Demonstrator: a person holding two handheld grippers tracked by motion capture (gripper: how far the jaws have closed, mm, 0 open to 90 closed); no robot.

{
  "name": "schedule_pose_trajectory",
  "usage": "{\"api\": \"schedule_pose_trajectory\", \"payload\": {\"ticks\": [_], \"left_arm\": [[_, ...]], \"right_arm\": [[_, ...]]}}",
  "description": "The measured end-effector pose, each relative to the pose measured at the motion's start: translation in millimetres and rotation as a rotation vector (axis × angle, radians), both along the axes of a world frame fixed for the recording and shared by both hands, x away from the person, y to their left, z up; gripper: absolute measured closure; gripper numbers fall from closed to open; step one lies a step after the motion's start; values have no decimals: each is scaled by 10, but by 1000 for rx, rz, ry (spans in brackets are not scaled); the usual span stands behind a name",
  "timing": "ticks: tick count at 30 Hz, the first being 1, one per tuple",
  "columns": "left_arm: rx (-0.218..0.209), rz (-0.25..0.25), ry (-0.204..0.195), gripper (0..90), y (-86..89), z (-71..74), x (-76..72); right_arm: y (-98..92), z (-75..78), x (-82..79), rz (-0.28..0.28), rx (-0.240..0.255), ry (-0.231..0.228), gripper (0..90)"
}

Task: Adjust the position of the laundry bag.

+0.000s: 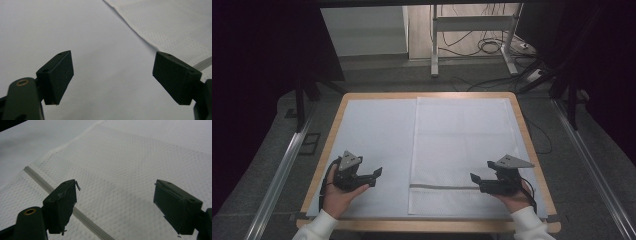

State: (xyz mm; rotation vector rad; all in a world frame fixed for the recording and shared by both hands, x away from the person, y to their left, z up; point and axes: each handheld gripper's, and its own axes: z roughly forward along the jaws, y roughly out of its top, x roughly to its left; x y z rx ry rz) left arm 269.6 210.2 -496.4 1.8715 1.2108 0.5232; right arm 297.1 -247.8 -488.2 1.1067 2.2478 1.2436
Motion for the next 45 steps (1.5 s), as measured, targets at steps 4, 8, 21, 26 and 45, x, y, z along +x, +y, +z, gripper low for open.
{"api": "schedule_pose_trajectory", "payload": {"ticks": [4,8,21,26,45], "left_arm": [[-11,6,18,170,-24,-29,19],[-21,8,30,171,-9,-64,46],[-52,-12,43,196,-7,-44,-1],[-43,-2,59,196,-38,-26,-5],[-77,67,106,195,-85,251,100]], "right_arm": [[-28,2,0,4,4,-11,177],[-30,-15,-22,14,-8,-3,178],[-19,28,-33,-10,14,-37,198],[-6,8,-34,6,-6,-21,211],[-32,18,-68,1,-43,-39,219]]}}
